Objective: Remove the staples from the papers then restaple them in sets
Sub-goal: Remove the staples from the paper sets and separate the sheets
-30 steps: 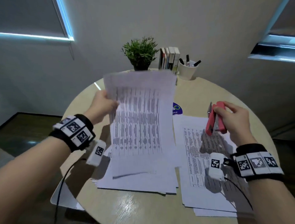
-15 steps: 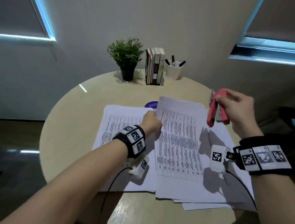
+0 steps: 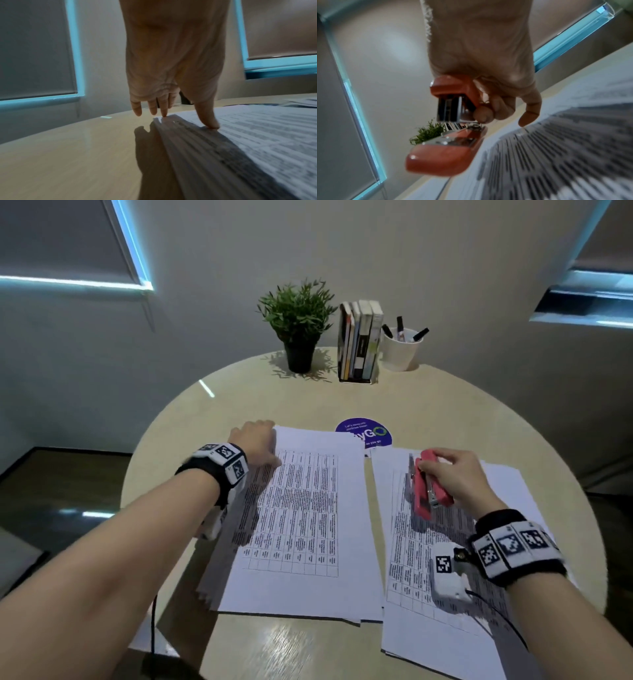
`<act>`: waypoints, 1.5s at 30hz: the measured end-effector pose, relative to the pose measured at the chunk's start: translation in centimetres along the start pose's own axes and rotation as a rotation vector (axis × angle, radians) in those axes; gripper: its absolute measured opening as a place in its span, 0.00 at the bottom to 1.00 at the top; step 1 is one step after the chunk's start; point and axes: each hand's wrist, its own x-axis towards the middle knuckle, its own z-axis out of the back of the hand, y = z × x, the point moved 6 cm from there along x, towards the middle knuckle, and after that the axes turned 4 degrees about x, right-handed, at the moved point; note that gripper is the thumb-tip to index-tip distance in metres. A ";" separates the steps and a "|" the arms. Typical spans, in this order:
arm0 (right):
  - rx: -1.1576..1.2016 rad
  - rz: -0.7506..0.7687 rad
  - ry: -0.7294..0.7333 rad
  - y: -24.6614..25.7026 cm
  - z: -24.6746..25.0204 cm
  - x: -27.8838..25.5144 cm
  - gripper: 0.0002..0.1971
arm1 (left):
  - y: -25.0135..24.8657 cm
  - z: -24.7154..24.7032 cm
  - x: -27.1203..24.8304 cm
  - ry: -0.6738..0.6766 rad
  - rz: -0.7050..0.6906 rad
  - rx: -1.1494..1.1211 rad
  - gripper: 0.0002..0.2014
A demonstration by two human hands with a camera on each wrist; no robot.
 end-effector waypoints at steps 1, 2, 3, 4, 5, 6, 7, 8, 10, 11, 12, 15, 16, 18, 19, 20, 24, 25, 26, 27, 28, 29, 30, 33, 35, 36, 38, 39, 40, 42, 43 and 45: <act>-0.017 -0.029 0.024 -0.3 -0.6 -0.1 0.12 | 0.8 -0.3 0.1 0.029 0.000 -0.012 0.41; -0.025 -0.055 0.043 -0.5 -0.9 -0.3 0.10 | 1.2 -0.5 0.2 0.052 -0.003 -0.029 0.45; -0.028 -0.075 0.062 -0.5 -1.3 -0.6 0.09 | 1.5 -0.7 0.3 0.067 -0.008 -0.043 0.48; -0.029 -0.093 0.079 -0.4 -1.5 -0.9 0.08 | 1.5 -0.8 0.5 0.076 -0.019 -0.052 0.50; -0.030 -0.103 0.095 -0.3 -1.7 -1.2 0.07 | 1.5 -0.8 0.7 0.086 -0.037 -0.054 0.50; -0.028 -0.106 0.101 -0.1 -1.7 -1.5 0.08 | 1.3 -0.8 0.8 0.101 -0.050 -0.049 0.50; -0.028 -0.103 0.105 0.2 -1.8 -1.7 0.08 | 1.2 -0.8 1.0 0.112 -0.058 -0.035 0.50; -0.032 -0.104 0.106 0.4 -1.8 -1.9 0.09 | 1.1 -0.6 1.1 0.112 -0.062 -0.010 0.49; -0.030 -0.113 0.121 0.6 -1.9 -2.3 0.09 | 0.9 -0.3 1.4 0.089 -0.057 0.034 0.47; -0.021 -0.121 0.132 0.6 -2.0 -2.5 0.09 | 0.9 -0.2 1.5 0.075 -0.052 0.042 0.46; -0.014 -0.128 0.133 0.7 -2.0 -2.6 0.09 | 0.8 -0.1 1.5 0.061 -0.052 0.049 0.45; -0.029 -0.126 0.140 0.7 -2.2 -2.5 0.10 | 0.8 0.1 1.7 -0.005 -0.061 0.051 0.38; -0.042 -0.119 0.141 0.7 -2.3 -2.4 0.10 | 0.9 0.4 1.7 -0.035 -0.058 0.023 0.34; -0.044 -0.121 0.139 0.6 -2.4 -2.2 0.10 | 1.0 0.8 1.6 -0.088 -0.059 -0.063 0.27; -0.044 -0.121 0.143 0.6 -2.4 -2.1 0.10 | 1.0 0.9 1.4 -0.101 -0.071 -0.102 0.25; -0.043 -0.118 0.148 0.6 -2.4 -2.1 0.09 | 1.0 0.9 1.2 -0.106 -0.089 -0.127 0.24; -0.039 -0.118 0.140 0.4 -2.4 -2.0 0.08 | 1.1 0.6 0.5 -0.092 -0.095 -0.280 0.13; -0.053 -0.114 0.135 0.3 -2.4 -1.8 0.08 | 1.2 0.6 0.2 -0.076 -0.072 -0.353 0.12; -0.069 -0.109 0.139 0.3 -2.3 -1.8 0.09 | 1.2 0.6 -0.1 -0.047 -0.050 -0.438 0.11; -0.071 -0.109 0.143 0.3 -2.4 -1.8 0.09 | 1.3 0.6 -0.4 -0.003 -0.027 -0.533 0.10; -0.065 -0.113 0.150 0.3 -2.4 -1.9 0.08 | 1.4 0.6 -0.7 0.048 -0.008 -0.623 0.10; -0.062 -0.117 0.155 0.4 -2.5 -1.9 0.08 | 1.4 0.5 -1.1 0.114 0.009 -0.666 0.08; -0.061 -0.116 0.156 0.6 -2.5 -2.1 0.08 | 1.3 0.4 -1.5 0.173 0.016 -0.661 0.08; -0.047 -0.125 0.143 0.5 -2.5 -1.9 0.06 | 1.0 0.5 -2.3 0.266 0.003 -0.646 0.09; -0.076 -0.115 0.139 0.1 -2.4 -1.5 0.08 | 0.9 0.6 -2.4 0.282 0.015 -0.763 0.09; -0.088 -0.108 0.147 -0.1 -2.5 -1.3 0.09 | 0.9 0.6 -2.6 0.278 0.033 -0.819 0.11; -0.091 -0.113 0.146 -0.4 -2.4 -1.1 0.07 | 0.8 0.6 -2.8 0.266 0.048 -0.878 0.13; -0.090 -0.112 0.136 -0.5 -2.3 -0.9 0.05 | 0.7 0.5 -2.9 0.254 0.036 -0.873 0.10; -0.091 -0.110 0.137 -0.5 -2.4 -0.9 0.04 | 0.7 0.5 -3.1 0.247 0.020 -0.840 0.07; -0.105 -0.107 0.132 -0.5 -2.4 -0.8 0.04 | 0.6 0.2 -3.6 0.243 -0.012 -0.719 0.08; -0.105 -0.109 0.132 -0.7 -2.4 -0.6 0.05 | 0.5 0.0 -3.8 0.245 -0.024 -0.653 0.08; -0.107 -0.104 0.131 -0.6 -2.5 -0.5 0.07 | 0.0 -0.4 -4.4 0.218 -0.035 -0.548 0.06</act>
